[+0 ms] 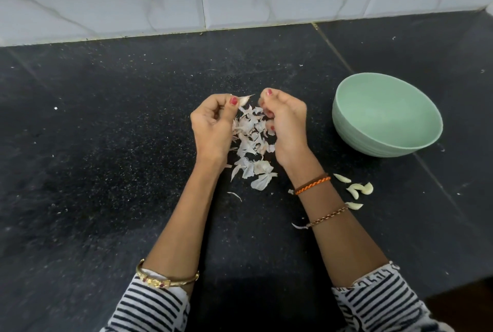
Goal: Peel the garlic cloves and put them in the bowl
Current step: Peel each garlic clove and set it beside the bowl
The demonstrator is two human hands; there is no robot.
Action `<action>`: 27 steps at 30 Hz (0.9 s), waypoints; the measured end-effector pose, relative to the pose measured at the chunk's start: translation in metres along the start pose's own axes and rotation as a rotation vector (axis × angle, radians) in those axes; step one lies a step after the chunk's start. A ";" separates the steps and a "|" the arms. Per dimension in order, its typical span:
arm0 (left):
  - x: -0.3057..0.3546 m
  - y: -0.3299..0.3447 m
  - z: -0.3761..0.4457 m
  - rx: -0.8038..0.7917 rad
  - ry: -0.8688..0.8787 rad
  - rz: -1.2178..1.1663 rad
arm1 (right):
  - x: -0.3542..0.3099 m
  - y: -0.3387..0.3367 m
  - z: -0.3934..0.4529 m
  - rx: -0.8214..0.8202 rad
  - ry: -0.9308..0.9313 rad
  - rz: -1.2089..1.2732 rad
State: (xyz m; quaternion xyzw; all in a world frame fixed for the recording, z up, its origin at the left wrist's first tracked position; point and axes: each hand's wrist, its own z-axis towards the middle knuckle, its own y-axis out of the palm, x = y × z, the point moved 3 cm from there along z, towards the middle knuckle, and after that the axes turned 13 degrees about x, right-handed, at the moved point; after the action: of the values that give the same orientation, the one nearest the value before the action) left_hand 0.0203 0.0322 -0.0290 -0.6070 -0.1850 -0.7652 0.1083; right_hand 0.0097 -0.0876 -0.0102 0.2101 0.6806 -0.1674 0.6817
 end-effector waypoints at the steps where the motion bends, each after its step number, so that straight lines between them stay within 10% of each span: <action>1: 0.000 -0.003 0.003 0.012 0.005 -0.014 | -0.001 -0.001 0.002 -0.016 -0.024 -0.030; 10: -0.002 -0.005 0.001 0.015 0.138 0.129 | 0.008 -0.007 0.008 0.074 -0.484 -0.287; 27: -0.006 -0.008 0.006 0.001 0.423 0.299 | 0.016 0.004 0.006 -0.017 -0.598 -0.294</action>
State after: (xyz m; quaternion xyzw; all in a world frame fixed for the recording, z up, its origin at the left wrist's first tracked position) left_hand 0.0241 0.0415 -0.0344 -0.4542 -0.0669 -0.8504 0.2570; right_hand 0.0174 -0.0866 -0.0257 0.0454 0.4746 -0.3127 0.8216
